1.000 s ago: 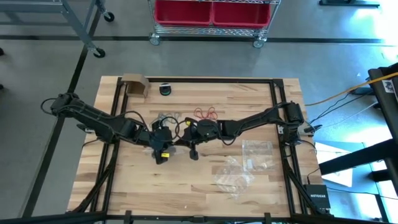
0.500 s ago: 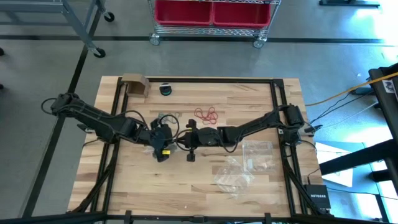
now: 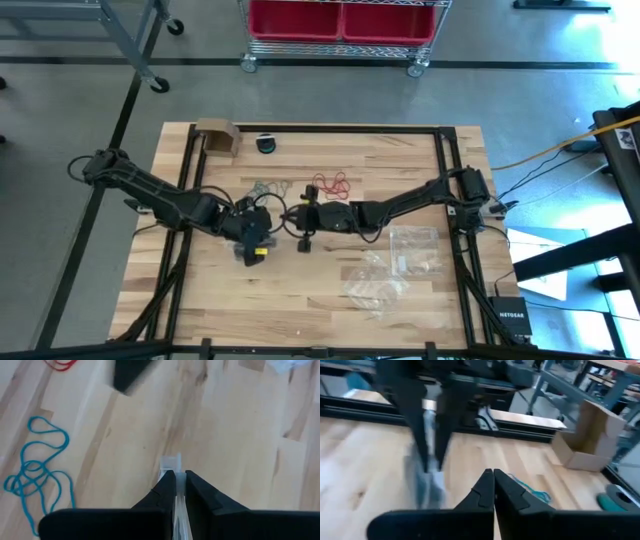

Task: Sort rubber bands
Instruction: Close the transparent zip bag

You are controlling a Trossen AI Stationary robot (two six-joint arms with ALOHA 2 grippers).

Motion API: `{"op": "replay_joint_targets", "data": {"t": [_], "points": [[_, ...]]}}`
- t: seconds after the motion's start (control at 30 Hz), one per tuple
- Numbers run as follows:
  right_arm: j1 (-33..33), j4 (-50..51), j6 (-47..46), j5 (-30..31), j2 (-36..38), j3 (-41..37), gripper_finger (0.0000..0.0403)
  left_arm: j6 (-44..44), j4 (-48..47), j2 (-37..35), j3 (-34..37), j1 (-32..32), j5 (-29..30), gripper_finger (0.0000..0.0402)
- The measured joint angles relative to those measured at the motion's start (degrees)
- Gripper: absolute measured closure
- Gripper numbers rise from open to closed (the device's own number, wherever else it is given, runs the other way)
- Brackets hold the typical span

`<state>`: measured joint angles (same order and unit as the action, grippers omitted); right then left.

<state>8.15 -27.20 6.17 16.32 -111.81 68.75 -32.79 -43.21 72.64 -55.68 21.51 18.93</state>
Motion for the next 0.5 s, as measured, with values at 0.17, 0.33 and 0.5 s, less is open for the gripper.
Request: {"op": "replay_joint_targets", "data": {"t": [0.17,0.33,0.5], "points": [[-0.4,1.6,-3.5,-4.5,0.0,0.0,0.0402,0.3,0.5,0.0,0.0,0.3,0.3,0.0382],[-1.6,4.6,-10.1,-13.5,0.0,-0.1,0.0372,1.1,0.8,0.0,0.0,0.2,0.6,0.0382],[-1.5,2.9,-10.1,-16.9,0.0,-0.1,0.0307,2.8,3.3,0.0,0.0,0.2,0.6,0.0382]]}}
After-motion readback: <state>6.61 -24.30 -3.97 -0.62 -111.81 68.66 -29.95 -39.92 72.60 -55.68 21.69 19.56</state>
